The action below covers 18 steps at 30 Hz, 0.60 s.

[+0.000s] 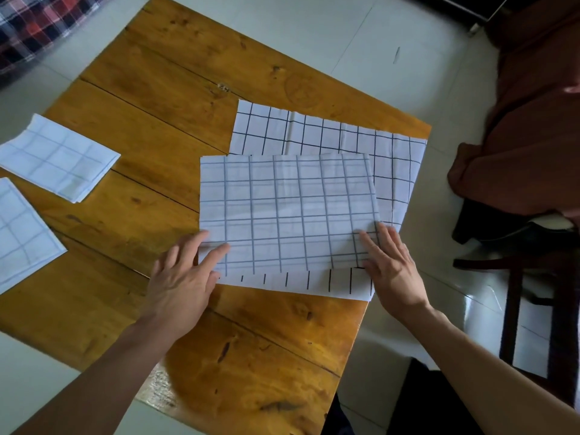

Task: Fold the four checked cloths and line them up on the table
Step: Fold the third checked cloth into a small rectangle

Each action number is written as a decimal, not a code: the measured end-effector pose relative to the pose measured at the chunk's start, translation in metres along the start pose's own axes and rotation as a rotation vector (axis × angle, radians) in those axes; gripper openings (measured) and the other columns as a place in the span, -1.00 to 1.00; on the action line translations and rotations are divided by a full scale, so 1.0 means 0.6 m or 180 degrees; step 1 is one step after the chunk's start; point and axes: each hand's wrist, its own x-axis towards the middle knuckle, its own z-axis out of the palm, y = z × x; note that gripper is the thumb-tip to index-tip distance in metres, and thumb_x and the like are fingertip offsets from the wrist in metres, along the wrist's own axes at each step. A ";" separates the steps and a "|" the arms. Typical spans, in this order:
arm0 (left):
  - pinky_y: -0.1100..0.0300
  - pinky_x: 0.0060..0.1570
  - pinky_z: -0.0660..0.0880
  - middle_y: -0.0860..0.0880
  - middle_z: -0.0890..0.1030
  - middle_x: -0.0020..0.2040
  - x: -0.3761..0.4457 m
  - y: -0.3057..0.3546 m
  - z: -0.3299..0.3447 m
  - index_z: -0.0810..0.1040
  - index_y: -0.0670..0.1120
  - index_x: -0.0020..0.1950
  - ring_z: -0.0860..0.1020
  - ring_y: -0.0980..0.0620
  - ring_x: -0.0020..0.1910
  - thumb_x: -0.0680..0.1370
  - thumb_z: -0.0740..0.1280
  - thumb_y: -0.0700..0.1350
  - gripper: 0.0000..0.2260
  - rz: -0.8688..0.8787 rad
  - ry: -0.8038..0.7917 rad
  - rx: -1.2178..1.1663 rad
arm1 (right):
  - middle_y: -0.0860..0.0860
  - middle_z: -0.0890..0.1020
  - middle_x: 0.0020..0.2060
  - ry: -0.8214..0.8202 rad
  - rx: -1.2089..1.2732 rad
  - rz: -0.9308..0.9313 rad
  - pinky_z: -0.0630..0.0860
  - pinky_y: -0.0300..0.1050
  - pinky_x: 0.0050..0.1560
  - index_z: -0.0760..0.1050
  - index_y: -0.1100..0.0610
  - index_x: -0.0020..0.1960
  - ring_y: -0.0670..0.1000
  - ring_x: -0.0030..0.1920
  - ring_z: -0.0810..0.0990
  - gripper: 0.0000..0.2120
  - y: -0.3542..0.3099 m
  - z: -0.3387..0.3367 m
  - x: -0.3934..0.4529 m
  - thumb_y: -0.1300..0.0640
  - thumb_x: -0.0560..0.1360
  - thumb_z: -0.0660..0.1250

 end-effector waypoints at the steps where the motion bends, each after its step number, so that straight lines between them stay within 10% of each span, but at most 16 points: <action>1: -0.11 -0.03 0.45 -0.07 0.33 0.48 0.000 -0.001 -0.001 0.45 0.10 0.43 0.43 -0.16 0.20 0.51 0.43 -0.09 -0.51 0.0020 0.0001 0.0007 | 0.06 0.07 0.59 0.0002 0.0013 0.0054 0.15 0.23 0.51 0.16 -0.12 0.57 0.10 0.60 -0.09 -0.42 0.003 -0.003 -0.001 0.17 0.61 0.23; 10: -0.10 0.02 0.51 -0.09 0.33 0.49 0.002 -0.011 -0.014 0.40 0.11 0.48 0.43 -0.16 0.27 0.44 0.49 -0.17 -0.36 0.0167 -0.0206 0.0148 | 0.13 -0.04 0.58 0.0221 -0.0341 -0.0120 -0.15 0.12 0.55 0.12 0.05 0.58 0.13 0.58 -0.17 -0.06 -0.054 -0.021 0.002 0.59 0.29 0.15; 18: -0.09 0.07 0.55 -0.10 0.36 0.47 0.013 -0.007 -0.030 0.45 -0.02 0.42 0.45 -0.13 0.28 0.36 0.51 -0.20 -0.37 0.0498 -0.0308 0.0221 | 0.03 -0.09 0.60 -0.0345 0.0023 -0.0423 -0.13 -0.12 0.51 0.03 0.00 0.59 0.00 0.58 -0.20 -0.33 -0.140 0.011 0.004 -0.01 0.60 0.27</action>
